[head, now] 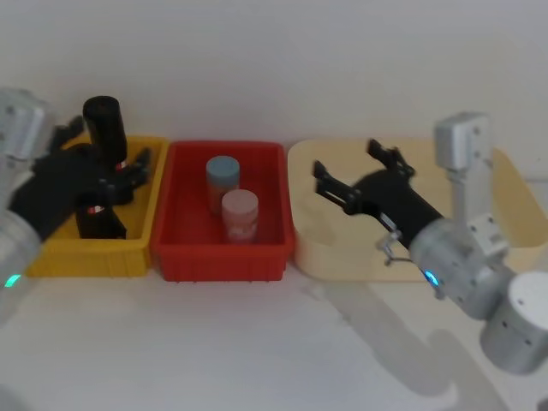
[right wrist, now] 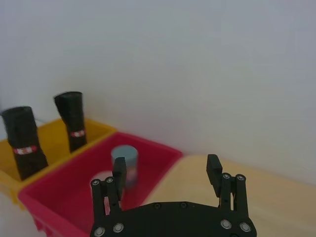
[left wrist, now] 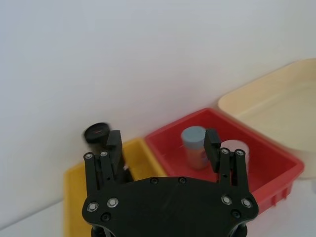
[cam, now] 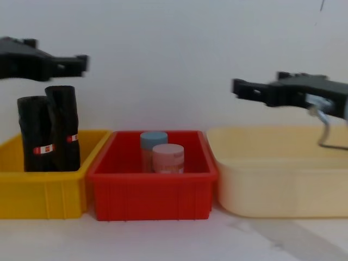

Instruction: Pick up the garbage bag with the one hand and transfer it to the other hand.

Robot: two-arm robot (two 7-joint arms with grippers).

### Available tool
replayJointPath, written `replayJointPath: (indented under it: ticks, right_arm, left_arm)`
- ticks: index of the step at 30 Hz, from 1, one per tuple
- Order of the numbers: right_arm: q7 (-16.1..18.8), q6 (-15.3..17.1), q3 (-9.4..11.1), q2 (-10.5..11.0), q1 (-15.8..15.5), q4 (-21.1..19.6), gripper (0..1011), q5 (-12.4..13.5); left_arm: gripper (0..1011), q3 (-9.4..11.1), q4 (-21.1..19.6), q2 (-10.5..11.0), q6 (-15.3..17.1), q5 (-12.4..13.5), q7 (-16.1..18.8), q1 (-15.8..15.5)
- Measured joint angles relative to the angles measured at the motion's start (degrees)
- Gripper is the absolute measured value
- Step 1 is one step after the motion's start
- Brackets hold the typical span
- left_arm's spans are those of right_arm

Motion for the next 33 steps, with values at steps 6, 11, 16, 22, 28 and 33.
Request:
replayJointPath:
  ticks: [6, 11, 16, 22, 28, 33]
  right_arm:
    - [2.2, 2.2, -3.0, -2.7, 6.3, 4.9, 1001, -1.1]
    - [3.7, 3.8, -4.8, -4.5, 10.3, 8.6, 1002, -1.7]
    - [5.3, 5.5, -6.6, -6.2, 14.0, 12.4, 1001, -2.0]
    - [6.9, 6.9, -8.0, -7.3, 16.8, 15.3, 1001, -2.0]
    - [8.4, 8.2, -9.3, -8.2, 19.3, 18.0, 1001, -1.9]
    - [9.2, 8.8, -9.9, -8.5, 20.4, 19.2, 1001, -1.7]
  left_arm:
    - [1001, -6.3, -2.0, 2.9, 1.2, -3.0, -1.9, 3.7]
    - [1001, -10.5, -1.9, 4.6, 2.0, -5.6, -3.9, 5.9]
    - [1001, -12.6, -0.4, 5.4, 2.4, -7.6, -5.6, 6.4]
    - [1001, -13.1, 2.0, 5.4, 2.4, -8.8, -7.1, 5.4]
    - [1001, -12.0, 5.5, 4.7, 2.3, -9.4, -8.8, 2.9]
    - [1001, -10.2, 9.0, 3.7, 2.1, -9.4, -9.8, 0.2]
